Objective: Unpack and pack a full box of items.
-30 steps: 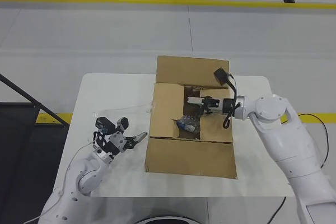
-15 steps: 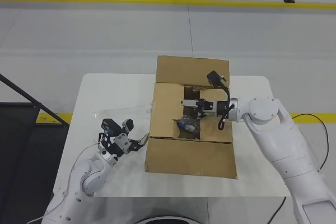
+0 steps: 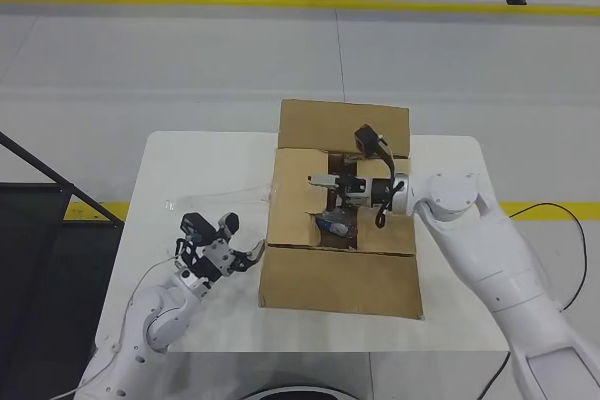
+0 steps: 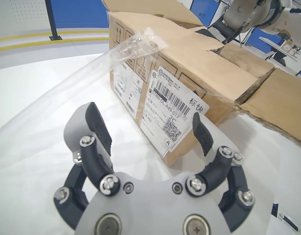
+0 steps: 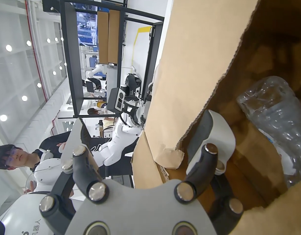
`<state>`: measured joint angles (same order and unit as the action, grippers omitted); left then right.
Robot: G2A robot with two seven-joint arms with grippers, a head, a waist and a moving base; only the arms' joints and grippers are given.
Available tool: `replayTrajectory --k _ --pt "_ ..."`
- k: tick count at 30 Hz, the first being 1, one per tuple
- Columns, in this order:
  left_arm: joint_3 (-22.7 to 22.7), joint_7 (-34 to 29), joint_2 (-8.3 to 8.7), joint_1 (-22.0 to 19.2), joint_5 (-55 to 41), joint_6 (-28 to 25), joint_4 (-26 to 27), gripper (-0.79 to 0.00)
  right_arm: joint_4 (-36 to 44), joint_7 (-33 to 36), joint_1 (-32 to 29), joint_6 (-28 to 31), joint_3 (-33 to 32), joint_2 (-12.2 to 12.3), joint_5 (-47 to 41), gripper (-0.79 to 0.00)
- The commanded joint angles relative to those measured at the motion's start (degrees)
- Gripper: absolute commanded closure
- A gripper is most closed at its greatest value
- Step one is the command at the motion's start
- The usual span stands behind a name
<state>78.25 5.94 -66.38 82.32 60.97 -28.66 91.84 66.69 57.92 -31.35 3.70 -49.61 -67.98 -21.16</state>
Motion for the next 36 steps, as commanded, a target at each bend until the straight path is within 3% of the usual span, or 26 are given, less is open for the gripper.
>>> replayTrajectory --k 1,14,25,36 --pt "0.74 0.70 0.07 0.40 -0.45 0.06 0.16 -0.785 -0.62 -0.68 0.24 -0.09 0.32 -0.40 -1.01 -0.785" --pt "5.73 2.64 0.68 3.41 -3.34 -1.52 0.71 -0.785 -0.64 -3.89 1.69 0.60 0.41 -2.41 -6.29 -0.785" --pt "10.21 5.31 1.09 6.10 -5.77 -2.47 -0.42 -0.785 9.19 -18.55 1.40 -2.32 4.65 -4.79 0.52 -0.785" --pt "13.33 7.03 1.32 7.90 -7.73 -3.50 -2.44 -0.785 7.80 -27.32 2.78 -2.05 9.97 -8.49 3.11 -0.785"
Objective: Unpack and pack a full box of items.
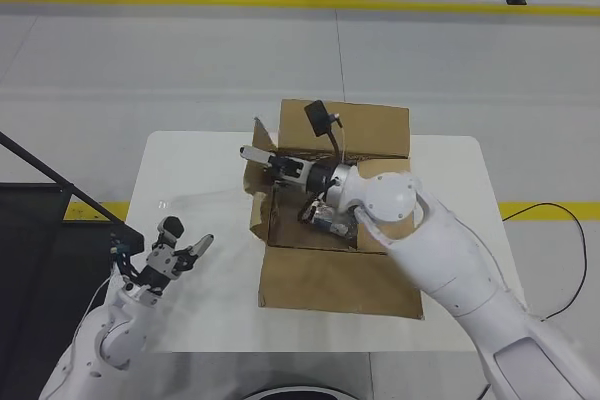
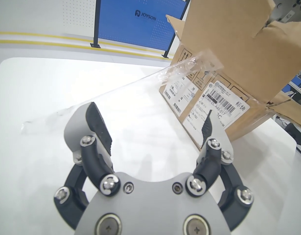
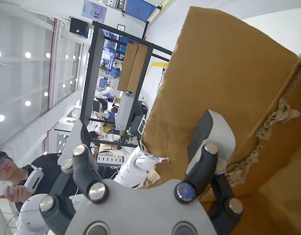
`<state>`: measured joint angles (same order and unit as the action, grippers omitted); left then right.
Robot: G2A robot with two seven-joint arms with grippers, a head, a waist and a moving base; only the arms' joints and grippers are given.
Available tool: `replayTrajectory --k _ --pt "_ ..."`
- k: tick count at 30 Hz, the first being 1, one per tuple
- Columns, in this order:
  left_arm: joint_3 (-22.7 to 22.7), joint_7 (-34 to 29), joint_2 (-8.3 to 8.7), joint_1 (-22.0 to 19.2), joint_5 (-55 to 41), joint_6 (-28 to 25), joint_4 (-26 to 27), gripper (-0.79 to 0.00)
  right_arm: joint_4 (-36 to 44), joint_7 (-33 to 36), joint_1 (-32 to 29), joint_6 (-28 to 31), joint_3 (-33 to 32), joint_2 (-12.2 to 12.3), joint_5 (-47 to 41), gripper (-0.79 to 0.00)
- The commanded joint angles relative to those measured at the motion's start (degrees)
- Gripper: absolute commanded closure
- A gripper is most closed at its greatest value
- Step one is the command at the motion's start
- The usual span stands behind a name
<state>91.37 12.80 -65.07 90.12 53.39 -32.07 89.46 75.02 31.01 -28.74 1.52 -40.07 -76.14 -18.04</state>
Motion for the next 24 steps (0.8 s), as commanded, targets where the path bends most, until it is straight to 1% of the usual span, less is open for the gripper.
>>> replayTrajectory --k 1,5,13,24 --pt "0.43 0.38 0.02 0.26 -0.33 -0.17 -0.16 -0.785 -1.11 -0.93 0.39 0.22 1.00 -0.75 0.16 -0.785" --pt "1.16 0.93 0.06 0.84 -0.82 -0.69 -0.38 -0.785 -3.86 -2.50 1.51 -0.12 3.51 -2.51 1.09 -0.785" --pt "1.83 1.85 0.04 1.53 -1.28 -1.40 -0.99 -0.785 -9.68 -2.62 3.65 0.47 6.48 -5.74 1.35 -0.785" --pt "1.93 1.76 -0.02 1.52 -1.03 -1.64 -1.12 -0.785 -13.37 -0.88 3.96 1.42 5.94 -7.63 2.75 -0.785"
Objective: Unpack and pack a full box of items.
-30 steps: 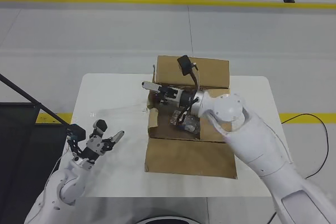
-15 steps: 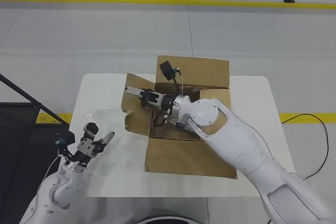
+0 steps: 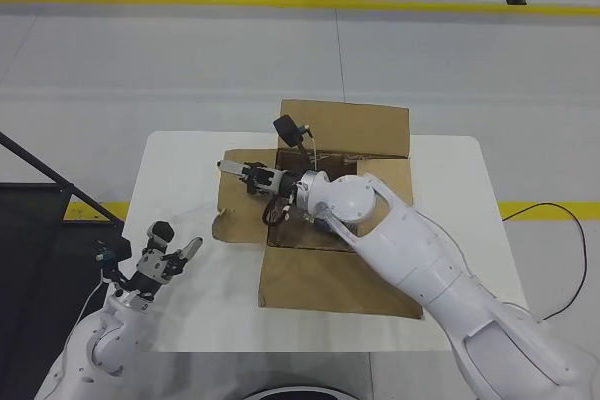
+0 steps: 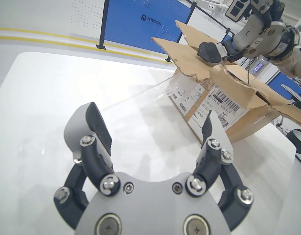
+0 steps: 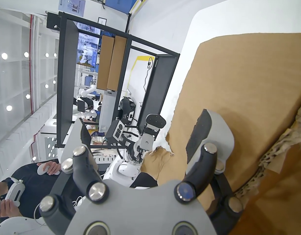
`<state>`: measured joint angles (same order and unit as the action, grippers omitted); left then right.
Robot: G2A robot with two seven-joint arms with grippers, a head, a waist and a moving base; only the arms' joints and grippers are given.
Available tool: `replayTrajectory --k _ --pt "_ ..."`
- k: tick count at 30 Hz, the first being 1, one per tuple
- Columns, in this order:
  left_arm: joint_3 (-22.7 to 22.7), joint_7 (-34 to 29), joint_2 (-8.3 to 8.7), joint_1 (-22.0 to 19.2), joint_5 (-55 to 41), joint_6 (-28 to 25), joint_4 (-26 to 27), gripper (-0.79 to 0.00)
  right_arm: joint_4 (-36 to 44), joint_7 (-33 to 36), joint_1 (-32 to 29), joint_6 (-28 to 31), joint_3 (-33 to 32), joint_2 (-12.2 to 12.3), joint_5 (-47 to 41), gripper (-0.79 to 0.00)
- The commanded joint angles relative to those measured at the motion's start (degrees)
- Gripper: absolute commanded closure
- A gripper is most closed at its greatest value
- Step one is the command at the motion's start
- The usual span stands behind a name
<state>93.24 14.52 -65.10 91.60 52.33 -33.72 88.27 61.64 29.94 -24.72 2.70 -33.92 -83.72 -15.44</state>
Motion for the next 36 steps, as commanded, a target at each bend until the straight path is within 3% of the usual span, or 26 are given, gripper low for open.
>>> replayTrajectory --k 1,9,25,30,36 --pt "0.10 0.06 0.00 0.10 0.08 0.02 0.14 -0.785 0.14 0.38 -0.19 0.53 -0.50 -0.07 0.33 -0.785" --pt "1.07 -0.36 0.03 0.96 -0.96 -0.41 2.68 -0.785 4.56 3.94 -2.56 2.89 -4.42 1.06 2.69 -0.785" --pt "4.44 -5.48 0.32 1.88 -6.50 -0.81 9.56 -0.785 21.63 12.99 -14.35 3.46 -20.57 6.88 7.80 -0.785" --pt "6.55 -8.74 0.54 2.64 -12.16 -2.18 15.01 -0.785 27.55 20.02 -18.96 6.35 -28.16 9.24 9.27 -0.785" --pt "8.08 -18.54 1.07 1.63 -19.70 -1.23 24.18 -0.785 35.28 27.85 -27.32 13.42 -39.55 12.16 9.73 -0.785"
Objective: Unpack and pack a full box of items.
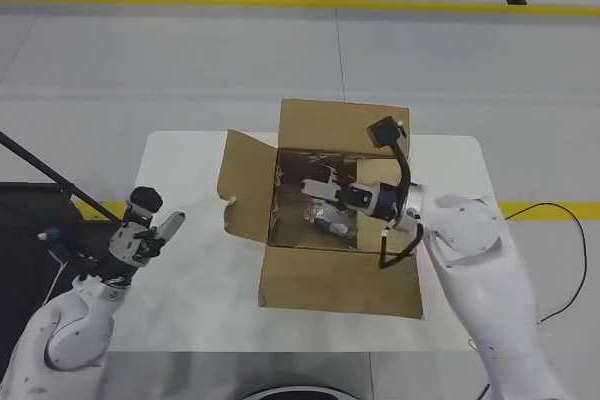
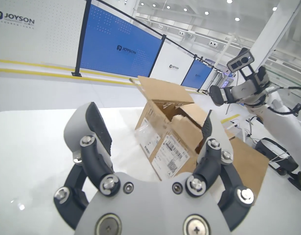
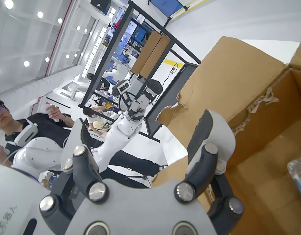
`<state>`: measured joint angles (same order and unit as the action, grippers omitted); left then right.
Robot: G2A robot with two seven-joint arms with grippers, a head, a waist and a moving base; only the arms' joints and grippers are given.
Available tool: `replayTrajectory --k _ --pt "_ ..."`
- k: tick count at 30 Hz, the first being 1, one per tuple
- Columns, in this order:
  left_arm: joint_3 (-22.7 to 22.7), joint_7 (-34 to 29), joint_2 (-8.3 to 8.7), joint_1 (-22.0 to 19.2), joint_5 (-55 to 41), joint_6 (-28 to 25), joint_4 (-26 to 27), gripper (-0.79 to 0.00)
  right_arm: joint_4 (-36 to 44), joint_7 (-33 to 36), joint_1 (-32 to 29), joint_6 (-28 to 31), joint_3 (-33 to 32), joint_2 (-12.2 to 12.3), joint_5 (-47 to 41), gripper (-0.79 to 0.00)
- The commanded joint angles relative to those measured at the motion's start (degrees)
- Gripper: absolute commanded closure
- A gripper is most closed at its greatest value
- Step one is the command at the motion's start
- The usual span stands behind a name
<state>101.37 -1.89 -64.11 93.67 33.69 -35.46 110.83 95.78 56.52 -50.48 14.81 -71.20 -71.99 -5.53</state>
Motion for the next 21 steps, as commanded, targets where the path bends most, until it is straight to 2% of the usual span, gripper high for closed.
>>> replayTrajectory --k 1,6,11,16,21 --pt "-0.26 -4.18 0.19 -0.99 -2.07 0.94 3.14 -0.785 2.12 2.34 -3.06 2.53 -4.30 0.87 -0.55 -0.785" --pt "-3.47 -14.76 0.69 -6.23 -5.82 3.90 8.37 -0.785 4.93 6.72 -10.02 8.08 -14.41 2.78 -3.05 -0.785" --pt "-11.96 -22.48 0.62 -14.98 -3.92 10.33 9.28 -0.785 4.15 8.96 -15.38 12.22 -22.97 4.19 -6.29 -0.785" --pt "-23.75 -26.36 -0.43 -25.66 -4.12 17.18 5.01 -0.785 1.32 11.82 -18.45 15.80 -28.90 5.35 -9.45 -0.785" --pt "-34.48 -29.86 -2.22 -36.66 -6.80 24.06 -2.08 -0.785 -2.80 14.74 -18.93 17.51 -32.95 6.47 -11.92 -0.785"
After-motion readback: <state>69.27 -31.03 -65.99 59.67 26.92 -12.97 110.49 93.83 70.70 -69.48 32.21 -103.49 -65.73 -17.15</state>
